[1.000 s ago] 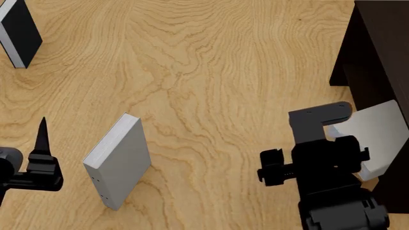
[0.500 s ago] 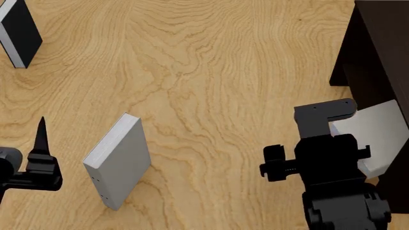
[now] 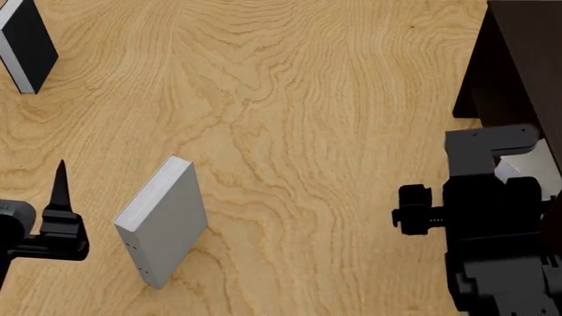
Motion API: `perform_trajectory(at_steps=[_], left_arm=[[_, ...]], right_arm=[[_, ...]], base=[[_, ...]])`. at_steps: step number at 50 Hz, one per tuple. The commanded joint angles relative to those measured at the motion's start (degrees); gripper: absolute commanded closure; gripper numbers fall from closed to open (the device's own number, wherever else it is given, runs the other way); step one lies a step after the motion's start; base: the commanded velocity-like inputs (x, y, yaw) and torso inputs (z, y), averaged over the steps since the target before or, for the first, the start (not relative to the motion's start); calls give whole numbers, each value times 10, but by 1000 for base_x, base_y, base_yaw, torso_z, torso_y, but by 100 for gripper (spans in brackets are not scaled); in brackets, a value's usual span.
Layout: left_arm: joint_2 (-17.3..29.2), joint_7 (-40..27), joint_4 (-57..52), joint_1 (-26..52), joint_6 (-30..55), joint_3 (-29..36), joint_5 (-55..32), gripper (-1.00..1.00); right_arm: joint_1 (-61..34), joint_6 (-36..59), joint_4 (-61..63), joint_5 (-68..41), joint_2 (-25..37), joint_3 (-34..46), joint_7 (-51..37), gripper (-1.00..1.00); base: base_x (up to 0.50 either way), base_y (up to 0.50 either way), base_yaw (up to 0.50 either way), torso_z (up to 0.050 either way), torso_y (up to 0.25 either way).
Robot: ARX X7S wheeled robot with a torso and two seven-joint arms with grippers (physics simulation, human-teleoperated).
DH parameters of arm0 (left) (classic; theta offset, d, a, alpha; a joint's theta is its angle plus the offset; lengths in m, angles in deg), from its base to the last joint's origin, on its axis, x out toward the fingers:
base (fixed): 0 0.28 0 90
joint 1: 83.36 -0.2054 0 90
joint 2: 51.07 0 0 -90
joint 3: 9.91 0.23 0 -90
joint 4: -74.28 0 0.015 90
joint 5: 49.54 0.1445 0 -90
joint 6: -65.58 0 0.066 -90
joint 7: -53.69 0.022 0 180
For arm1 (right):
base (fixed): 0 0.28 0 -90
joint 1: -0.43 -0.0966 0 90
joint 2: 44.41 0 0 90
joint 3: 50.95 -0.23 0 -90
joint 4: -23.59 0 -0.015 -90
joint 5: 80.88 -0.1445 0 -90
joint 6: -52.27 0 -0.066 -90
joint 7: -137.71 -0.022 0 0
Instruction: Pick up the book on the right and place it on the cabinet shelf.
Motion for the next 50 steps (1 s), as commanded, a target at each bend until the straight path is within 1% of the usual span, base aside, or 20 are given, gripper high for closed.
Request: perform_trajectory(at_steps=[1,10,16,18,24,32,50], left_arm=[[-1,-1,8,0,-5,4,2,-100],[0,-2,10,-1,-8,6,1,-100],[1,-3,11,-5,-13,4,0,-100],[2,-3,9,-7,-13,3,0,-100],[4,-4,6,-10,-12,0,-3,-100],[6,-5,1,-10,-10,-3,-6,-100],[8,-7,0,-13,-14,-4,-9,-100]], right_arm=[[-6,20,17,44,21,-4,-39,-100],[-5,14,38,52,4,15,-24,-100],[0,22,78,56,-7,34,-12,-100],[0,2,62,59,-15,38,2,-100],[18,35,142,48,-11,50,8,-100],[41,88,257,9,-1,43,10,-100],[70,135,385,-26,7,39,-12,-100]], base=[[0,0,-6,0,0],[0,0,-2,0,0],[0,0,0,0,0],[0,0,0,0,0],[0,0,0,0,0],[0,0,0,0,0],[0,0,0,0,0]])
